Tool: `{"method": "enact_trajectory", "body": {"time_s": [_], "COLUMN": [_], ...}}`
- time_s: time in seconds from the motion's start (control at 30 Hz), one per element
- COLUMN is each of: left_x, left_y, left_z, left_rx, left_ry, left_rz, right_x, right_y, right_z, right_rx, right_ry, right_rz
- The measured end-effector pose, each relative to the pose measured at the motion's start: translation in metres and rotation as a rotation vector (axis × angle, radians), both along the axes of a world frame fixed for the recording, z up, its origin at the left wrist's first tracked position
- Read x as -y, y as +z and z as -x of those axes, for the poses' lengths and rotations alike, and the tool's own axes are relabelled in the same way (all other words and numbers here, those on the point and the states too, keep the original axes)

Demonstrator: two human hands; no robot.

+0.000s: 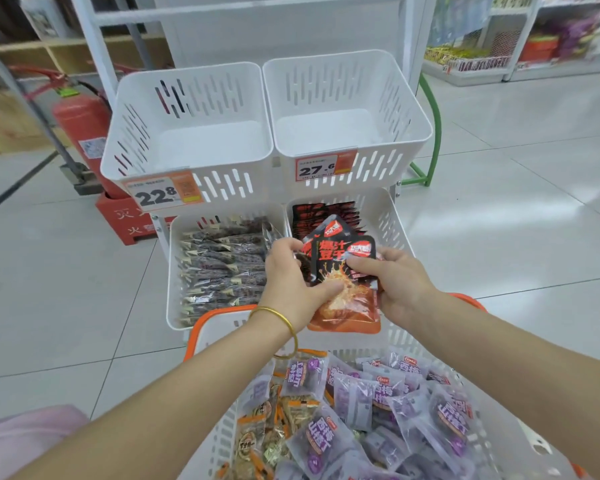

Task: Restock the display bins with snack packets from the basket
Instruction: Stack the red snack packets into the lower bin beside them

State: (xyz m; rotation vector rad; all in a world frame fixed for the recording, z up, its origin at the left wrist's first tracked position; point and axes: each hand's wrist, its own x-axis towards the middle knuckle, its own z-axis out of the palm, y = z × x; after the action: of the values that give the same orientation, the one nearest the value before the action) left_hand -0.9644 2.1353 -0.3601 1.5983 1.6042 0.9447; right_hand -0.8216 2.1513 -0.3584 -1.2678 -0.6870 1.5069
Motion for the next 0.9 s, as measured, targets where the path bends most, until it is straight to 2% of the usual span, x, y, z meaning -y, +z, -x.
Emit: {"method": "enact_trajectory", "body": {"time_s": [0.17, 0.27, 0.47, 0.63, 0.9], "left_x": [-0.003, -0.007, -0.015, -0.023, -0.051], "left_y": [-0.001, 0.004, 0.008, -0.005, -0.017], "left_z": [-0.001, 0.005, 0.020, 0.028, 0.034], "left_rx": [0.084, 0.133, 0.301, 0.279, 0.203], "left_ry": [0.073, 0.105, 0.213, 0.198, 0.283], "left_rz": [0.124, 0.120, 0.177, 0.199, 0.123], "right_x": [-0.003, -0.007, -0.011, -0.011, -0.034], "right_y": [-0.003, 0.002, 0.003, -0.003, -0.027], "right_z": [0.000, -0.006, -0.031, -0.048, -0.068], "right_rx": [0.045, 0.019, 0.203, 0.263, 0.024], "right_ry": [-0.017, -0.058, -0.101, -0.109, -0.036], "right_rz": [0.029, 0.096, 0.138, 0.199, 0.253]}}
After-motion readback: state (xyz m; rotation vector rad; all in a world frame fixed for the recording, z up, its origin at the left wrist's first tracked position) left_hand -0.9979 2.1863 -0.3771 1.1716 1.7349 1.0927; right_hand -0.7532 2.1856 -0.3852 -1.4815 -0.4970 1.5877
